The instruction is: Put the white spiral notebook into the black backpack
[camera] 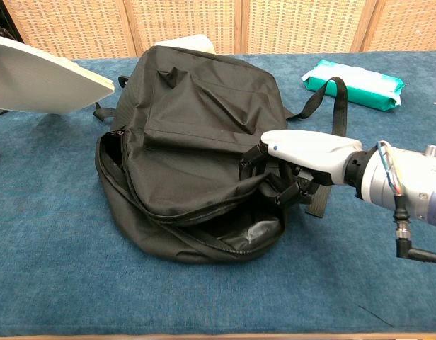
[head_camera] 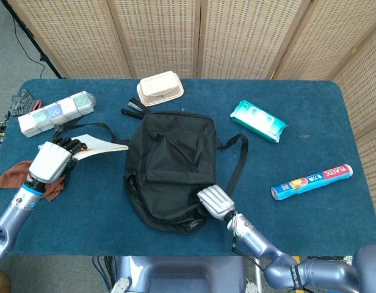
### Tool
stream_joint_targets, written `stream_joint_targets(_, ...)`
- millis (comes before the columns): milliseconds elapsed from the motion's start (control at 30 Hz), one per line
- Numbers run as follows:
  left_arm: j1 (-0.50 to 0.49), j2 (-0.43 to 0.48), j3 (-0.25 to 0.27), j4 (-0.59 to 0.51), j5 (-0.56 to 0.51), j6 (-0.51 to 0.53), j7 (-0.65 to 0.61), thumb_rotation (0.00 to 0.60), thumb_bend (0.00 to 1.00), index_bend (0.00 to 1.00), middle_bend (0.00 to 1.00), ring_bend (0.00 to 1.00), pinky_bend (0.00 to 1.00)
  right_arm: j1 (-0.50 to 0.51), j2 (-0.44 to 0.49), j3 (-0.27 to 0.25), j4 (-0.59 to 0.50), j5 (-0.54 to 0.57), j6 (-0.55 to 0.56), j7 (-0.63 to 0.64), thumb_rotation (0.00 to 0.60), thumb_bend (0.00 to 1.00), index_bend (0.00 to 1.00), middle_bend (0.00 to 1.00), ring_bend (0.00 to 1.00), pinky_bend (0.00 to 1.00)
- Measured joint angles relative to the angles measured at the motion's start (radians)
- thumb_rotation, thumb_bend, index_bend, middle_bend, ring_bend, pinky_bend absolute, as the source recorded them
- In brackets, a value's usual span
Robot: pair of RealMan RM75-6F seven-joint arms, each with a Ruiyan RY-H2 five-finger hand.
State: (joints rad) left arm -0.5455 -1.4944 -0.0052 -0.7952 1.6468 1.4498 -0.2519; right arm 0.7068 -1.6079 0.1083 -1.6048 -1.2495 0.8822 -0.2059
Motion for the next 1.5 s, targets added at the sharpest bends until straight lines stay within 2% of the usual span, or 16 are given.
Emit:
stream_joint_targets(233,0.017,-0.025,0.006,0.052,0.008,0.031,-0.042,0.6,0.66,0.67,0.56,0.47,0.56,-0.012,0.013,0.004,-0.034,-0.028,0.018,0.079,0.6,0.68,0.53,0.44,0.38,0.61)
stream_joint_targets(467,0.041,-0.059,0.004,0.124,0.007,0.08,-0.105,0.6,0.66,0.68,0.57,0.48,0.56,-0.01,0.048,0.057,-0.084,-0.011,0.031,0.132,0.6,0.68,0.54,0.44,0.38,0.61)
stream_joint_targets(767,0.068,-0.099,-0.006,0.233,0.007,0.173,-0.196,0.6,0.66,0.7,0.59,0.5,0.57,0.003,0.111,0.135,-0.123,0.129,0.028,0.132,0.6,0.68,0.54,0.45,0.39,0.61)
stream_joint_targets(933,0.082,-0.123,-0.013,0.299,0.009,0.244,-0.259,0.6,0.66,0.71,0.59,0.5,0.58,0.021,0.158,0.179,-0.139,0.263,0.007,0.123,0.6,0.68,0.55,0.45,0.39,0.61)
stream_joint_targets(1100,0.094,-0.127,-0.022,0.313,0.012,0.332,-0.306,0.6,0.66,0.71,0.59,0.5,0.58,0.043,0.215,0.212,-0.152,0.403,-0.029,0.123,0.6,0.68,0.55,0.45,0.39,0.61)
stream_joint_targets(1300,0.103,-0.122,-0.02,0.3,0.038,0.452,-0.338,0.6,0.66,0.73,0.61,0.51,0.58,0.072,0.261,0.222,-0.159,0.488,-0.057,0.124,0.6,0.68,0.55,0.45,0.39,0.61)
stream_joint_targets(1500,0.102,-0.118,-0.008,0.243,0.1,0.618,-0.341,0.6,0.66,0.73,0.61,0.51,0.58,0.092,0.269,0.209,-0.164,0.514,-0.059,0.116,0.6,0.68,0.55,0.45,0.39,0.61)
